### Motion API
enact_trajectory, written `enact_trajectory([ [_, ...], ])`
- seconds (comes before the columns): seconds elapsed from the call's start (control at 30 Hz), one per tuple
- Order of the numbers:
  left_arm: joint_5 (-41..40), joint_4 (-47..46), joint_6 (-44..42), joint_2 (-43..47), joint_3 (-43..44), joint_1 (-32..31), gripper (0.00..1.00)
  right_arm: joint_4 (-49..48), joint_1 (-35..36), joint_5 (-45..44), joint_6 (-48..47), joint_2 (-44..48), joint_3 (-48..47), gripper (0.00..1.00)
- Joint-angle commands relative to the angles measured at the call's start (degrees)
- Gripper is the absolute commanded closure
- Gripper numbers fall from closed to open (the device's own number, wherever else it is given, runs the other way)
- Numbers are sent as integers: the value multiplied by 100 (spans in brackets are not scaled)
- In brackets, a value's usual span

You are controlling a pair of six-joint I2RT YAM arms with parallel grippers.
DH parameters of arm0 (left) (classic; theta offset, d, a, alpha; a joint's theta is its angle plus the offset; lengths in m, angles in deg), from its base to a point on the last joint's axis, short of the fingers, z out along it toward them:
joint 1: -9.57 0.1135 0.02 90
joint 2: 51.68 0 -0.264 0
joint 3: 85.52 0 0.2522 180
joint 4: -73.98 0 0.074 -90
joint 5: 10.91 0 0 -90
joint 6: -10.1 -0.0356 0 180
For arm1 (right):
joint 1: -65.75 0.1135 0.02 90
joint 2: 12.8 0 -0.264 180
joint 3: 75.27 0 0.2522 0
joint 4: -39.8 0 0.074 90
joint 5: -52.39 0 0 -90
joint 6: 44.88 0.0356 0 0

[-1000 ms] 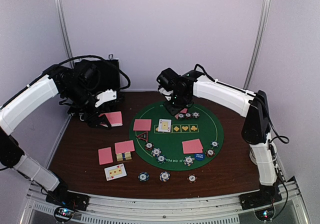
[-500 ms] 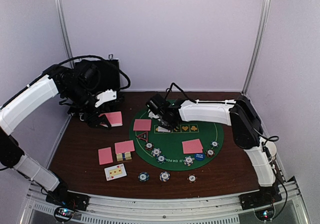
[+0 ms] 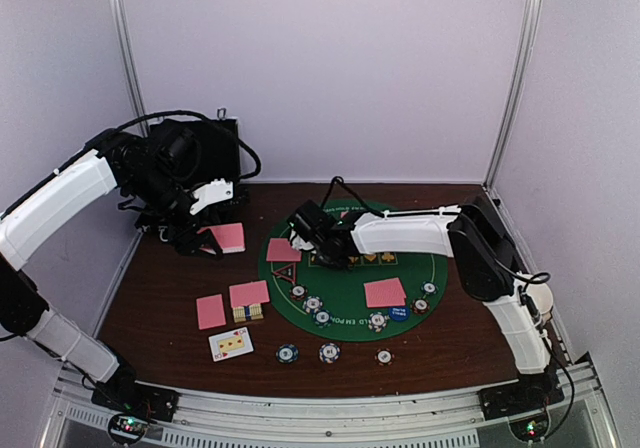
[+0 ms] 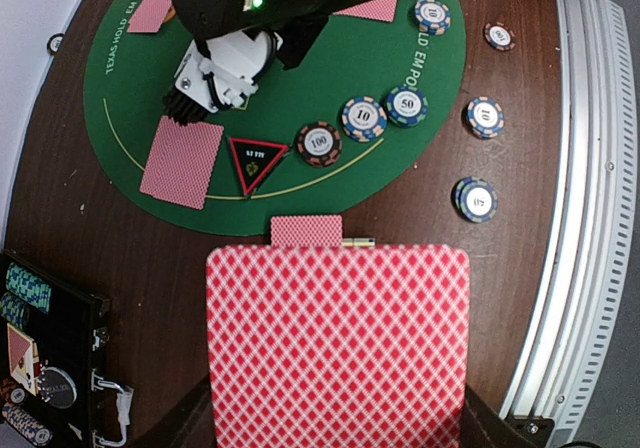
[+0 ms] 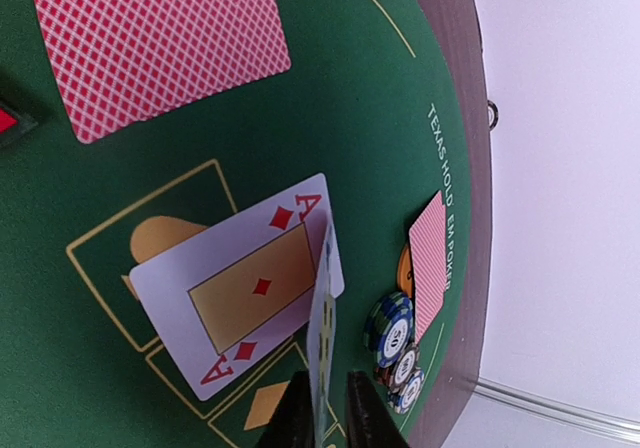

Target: Distribute texas hold em gaming equipment

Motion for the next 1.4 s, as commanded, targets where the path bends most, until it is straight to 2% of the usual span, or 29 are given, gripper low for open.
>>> enact_trajectory([
  [0.0, 107, -116, -32, 164, 71, 40, 100, 88, 84, 99, 14, -58, 92, 80],
  [0.23, 81, -117, -39, 190, 84, 40, 100, 69, 84, -23, 34, 219, 401, 46],
  [0.4, 98, -116, -43, 229, 54, 40, 100, 132, 84, -188, 85, 396, 434, 27],
  [0.47, 86, -118, -45, 249, 41, 40, 100, 162, 86, -295, 215, 527, 409, 23],
  [0.53, 72, -117, -54, 263, 32, 40, 100, 193, 84, -325, 509, 757, 382, 20],
  [0.57, 68, -118, -55, 273, 25, 40, 100, 146, 84, -368, 694, 901, 384, 15],
  [0.6, 70, -118, -51, 275, 23, 40, 100, 104, 84, -467, 964, 1058, 361, 4],
  [0.63, 66, -113, -50, 271, 15, 40, 100, 115, 84, -570, 1259, 1199, 313, 1],
  [0.8, 54, -118, -53, 268, -4, 40, 100, 564, 72, -672, 3070, 1937, 95, 1],
  [0.9, 33, -138, -55, 263, -4, 40, 100, 795, -51, 198, 4218, 2426, 150, 1],
  [1.1, 39, -166, -49, 252, 11, 40, 100, 567, -183, 2808, 5651, 3090, 561, 1],
  [1.27, 51, -170, -54, 229, 49, 40, 100, -568, -289, 5474, 7176, 3270, 1214, 0],
  [1.37, 80, -178, -54, 223, 46, 40, 100, -881, -303, 6547, 7896, 2996, 1163, 0],
])
